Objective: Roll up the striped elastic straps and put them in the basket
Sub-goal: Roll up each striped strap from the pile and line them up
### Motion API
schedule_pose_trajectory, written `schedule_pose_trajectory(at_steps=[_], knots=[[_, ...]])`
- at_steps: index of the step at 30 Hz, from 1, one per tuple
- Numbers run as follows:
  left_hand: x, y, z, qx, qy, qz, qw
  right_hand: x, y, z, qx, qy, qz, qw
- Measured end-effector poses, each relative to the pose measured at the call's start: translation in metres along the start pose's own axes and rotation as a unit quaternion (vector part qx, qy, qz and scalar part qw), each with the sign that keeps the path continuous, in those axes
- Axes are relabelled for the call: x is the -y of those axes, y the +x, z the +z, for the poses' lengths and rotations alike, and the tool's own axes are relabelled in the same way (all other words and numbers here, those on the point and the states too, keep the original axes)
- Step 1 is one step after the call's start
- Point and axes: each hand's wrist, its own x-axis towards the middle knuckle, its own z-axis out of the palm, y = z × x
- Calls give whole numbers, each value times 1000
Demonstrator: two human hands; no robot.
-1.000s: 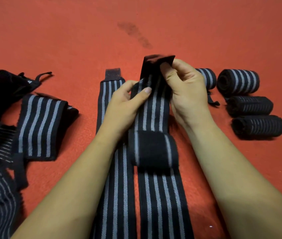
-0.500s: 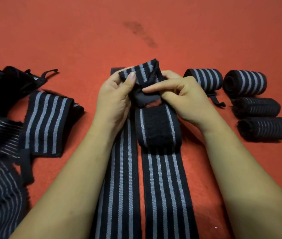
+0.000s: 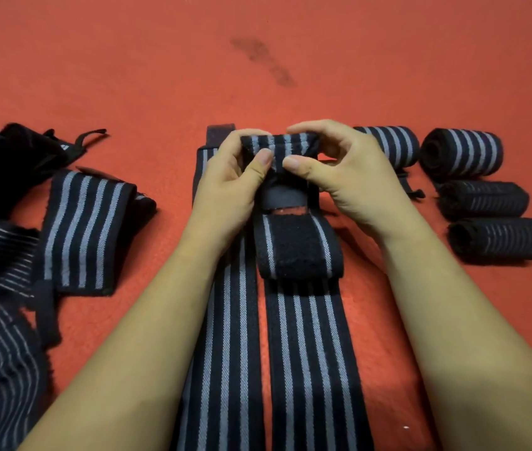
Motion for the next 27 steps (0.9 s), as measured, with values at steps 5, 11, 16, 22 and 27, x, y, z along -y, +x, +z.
schedule_pose_trajectory(at_steps=[5,11,16,22,27], knots=[[1,-4,2,-7,-1,-28,1000,-5,5,-4,-90,57,-5,994],[4,-4,3,25,72,-39,996,-12,9,-7,-152,70,-11,986],[-4,-7,7,29,7,-61,998,-11,10,-6,-134,70,-15,988],[-1,-7,6,11,87,-41,995,-7,7,2,-106,28,-57,992],[-8,-7,8,-3,-26,-99,995,-4,5,3,-145,29,-91,985]])
